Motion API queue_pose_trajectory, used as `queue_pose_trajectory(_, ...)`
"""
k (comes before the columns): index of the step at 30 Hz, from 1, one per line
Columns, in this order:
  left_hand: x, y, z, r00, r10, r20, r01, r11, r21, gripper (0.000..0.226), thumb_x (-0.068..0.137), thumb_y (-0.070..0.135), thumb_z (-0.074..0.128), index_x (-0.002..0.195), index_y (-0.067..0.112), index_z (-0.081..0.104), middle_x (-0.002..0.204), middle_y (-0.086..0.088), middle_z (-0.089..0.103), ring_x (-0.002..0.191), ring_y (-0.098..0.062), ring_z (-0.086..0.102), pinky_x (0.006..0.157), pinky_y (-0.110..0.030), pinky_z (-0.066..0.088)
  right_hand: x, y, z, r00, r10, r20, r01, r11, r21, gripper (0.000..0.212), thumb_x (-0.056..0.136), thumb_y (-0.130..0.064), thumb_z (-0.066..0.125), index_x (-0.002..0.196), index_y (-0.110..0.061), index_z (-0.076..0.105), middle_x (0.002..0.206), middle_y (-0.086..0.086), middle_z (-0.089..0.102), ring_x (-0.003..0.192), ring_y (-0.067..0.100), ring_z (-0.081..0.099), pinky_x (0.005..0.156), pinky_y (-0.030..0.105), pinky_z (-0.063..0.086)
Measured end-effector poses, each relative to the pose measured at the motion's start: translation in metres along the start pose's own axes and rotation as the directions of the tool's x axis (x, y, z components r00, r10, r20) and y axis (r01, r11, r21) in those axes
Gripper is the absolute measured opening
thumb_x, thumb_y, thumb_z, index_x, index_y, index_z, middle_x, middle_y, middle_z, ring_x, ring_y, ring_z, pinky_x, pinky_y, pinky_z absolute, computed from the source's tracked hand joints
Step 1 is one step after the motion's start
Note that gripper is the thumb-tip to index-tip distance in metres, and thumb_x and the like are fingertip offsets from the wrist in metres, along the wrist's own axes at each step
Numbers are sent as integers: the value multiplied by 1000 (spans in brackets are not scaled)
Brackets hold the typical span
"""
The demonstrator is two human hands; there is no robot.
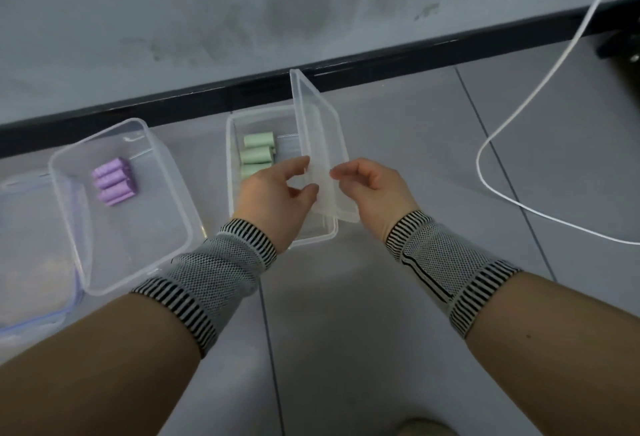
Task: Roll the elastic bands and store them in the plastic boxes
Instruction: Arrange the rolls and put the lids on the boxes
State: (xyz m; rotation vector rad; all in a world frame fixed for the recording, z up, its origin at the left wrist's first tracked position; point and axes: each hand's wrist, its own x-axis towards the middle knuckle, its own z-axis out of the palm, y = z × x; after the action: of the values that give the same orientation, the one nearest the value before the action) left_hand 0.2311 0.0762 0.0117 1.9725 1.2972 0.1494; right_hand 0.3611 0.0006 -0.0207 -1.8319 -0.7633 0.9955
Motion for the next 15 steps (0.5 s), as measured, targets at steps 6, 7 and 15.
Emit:
queue_pose_trajectory(6, 4, -18, -2, 995, -96, -18, 93, 988, -123, 36, 83, 28, 68, 117, 30, 58, 101, 15, 59, 77, -1, 59, 73, -18, 46, 3, -1, 18, 1000, -7, 1, 7, 969, -245, 25, 93, -12, 50, 110, -22, 65, 115, -6, 64, 107, 11, 58, 96, 22, 41)
queue_pose_trajectory(7, 6, -21, 0, 991, -133, -7, 129, 974, -184, 31, 83, 24, 68, 112, 31, 58, 99, 12, 62, 77, -6, 60, 71, -20, 49, 5, 1, 19, 999, -19, -49, 0, 939, -344, 26, 92, -15, 51, 115, -22, 63, 120, -4, 61, 111, 14, 56, 96, 23, 40)
queue_pose_trajectory(15, -9, -39, -22, 969, -231, 81, 231, 754, -615, 26, 87, 6, 63, 108, 17, 53, 88, -6, 61, 76, -20, 61, 73, -41, 57, 11, 0, 17, 910, 208, -358, -299, 928, -221, 62, 93, -33, 51, 147, -13, 27, 146, 11, 39, 126, 28, 47, 107, 34, 36)
